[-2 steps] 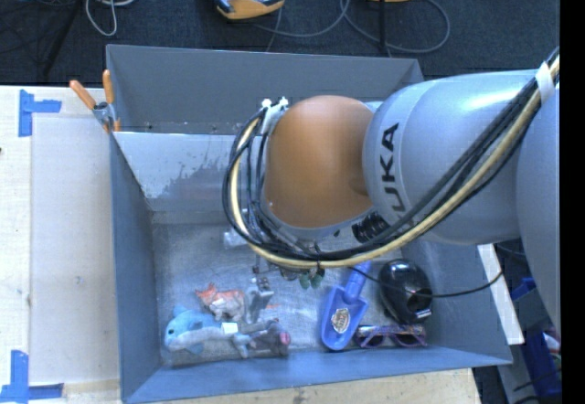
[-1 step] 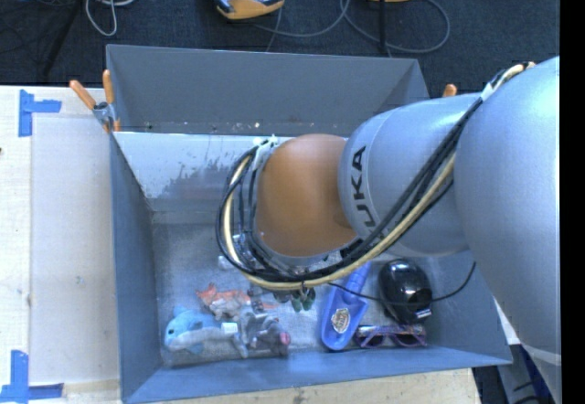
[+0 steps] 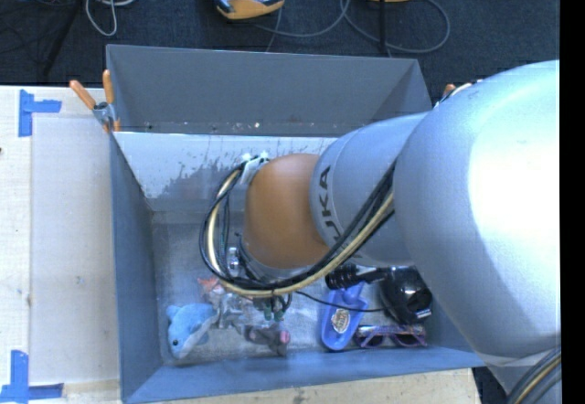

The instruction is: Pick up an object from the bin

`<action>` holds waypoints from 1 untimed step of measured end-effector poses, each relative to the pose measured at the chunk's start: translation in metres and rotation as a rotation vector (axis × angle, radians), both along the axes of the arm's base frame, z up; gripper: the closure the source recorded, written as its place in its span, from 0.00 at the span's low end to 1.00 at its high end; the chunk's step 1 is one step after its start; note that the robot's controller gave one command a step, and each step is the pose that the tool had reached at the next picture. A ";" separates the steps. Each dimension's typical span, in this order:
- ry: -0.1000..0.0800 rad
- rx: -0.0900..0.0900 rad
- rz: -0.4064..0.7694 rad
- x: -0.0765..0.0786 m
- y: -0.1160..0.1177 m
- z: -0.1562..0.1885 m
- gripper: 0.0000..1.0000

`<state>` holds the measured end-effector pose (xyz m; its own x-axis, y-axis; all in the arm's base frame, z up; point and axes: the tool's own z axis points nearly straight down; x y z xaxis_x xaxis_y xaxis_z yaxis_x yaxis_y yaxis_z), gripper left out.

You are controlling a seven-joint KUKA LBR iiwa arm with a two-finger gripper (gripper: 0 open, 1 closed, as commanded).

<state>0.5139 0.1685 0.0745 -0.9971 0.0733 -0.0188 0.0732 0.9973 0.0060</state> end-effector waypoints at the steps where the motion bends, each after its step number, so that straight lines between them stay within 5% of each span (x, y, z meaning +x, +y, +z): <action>1: 0.000 0.000 -0.001 0.000 0.000 0.000 1.00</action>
Offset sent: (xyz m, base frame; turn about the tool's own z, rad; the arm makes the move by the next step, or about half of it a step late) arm 0.0103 -0.0222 0.1167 0.0134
